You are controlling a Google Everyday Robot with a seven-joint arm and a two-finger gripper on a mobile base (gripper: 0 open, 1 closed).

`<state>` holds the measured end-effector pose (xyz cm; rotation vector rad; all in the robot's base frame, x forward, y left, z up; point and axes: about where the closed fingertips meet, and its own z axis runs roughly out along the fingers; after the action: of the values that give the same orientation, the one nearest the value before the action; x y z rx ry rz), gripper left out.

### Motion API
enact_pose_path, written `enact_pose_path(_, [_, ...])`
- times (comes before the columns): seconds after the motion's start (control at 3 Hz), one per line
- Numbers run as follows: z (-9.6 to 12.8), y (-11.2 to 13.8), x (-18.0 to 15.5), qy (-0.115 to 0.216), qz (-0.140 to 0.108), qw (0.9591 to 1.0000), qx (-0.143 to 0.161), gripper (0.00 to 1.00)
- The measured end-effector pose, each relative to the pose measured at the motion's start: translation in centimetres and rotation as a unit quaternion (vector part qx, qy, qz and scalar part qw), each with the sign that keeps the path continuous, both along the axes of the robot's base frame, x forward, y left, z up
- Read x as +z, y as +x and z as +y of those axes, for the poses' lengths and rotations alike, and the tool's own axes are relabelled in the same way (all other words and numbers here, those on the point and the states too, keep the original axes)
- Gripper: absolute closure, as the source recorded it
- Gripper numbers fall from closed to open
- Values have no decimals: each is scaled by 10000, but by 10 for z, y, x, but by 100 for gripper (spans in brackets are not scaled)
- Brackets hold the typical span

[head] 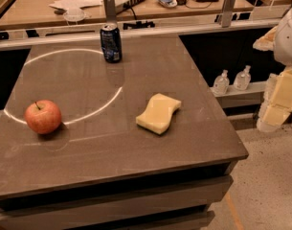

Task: Move pepsi can near apple

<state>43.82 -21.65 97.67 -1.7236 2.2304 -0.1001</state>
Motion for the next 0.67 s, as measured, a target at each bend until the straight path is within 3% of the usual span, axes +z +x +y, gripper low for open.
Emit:
enact_pose_path(0.33, [0,0,0,0,-1,10000,0,0])
enact_pose_path(0.67, [10,12,1,428,-87,9990,52,0])
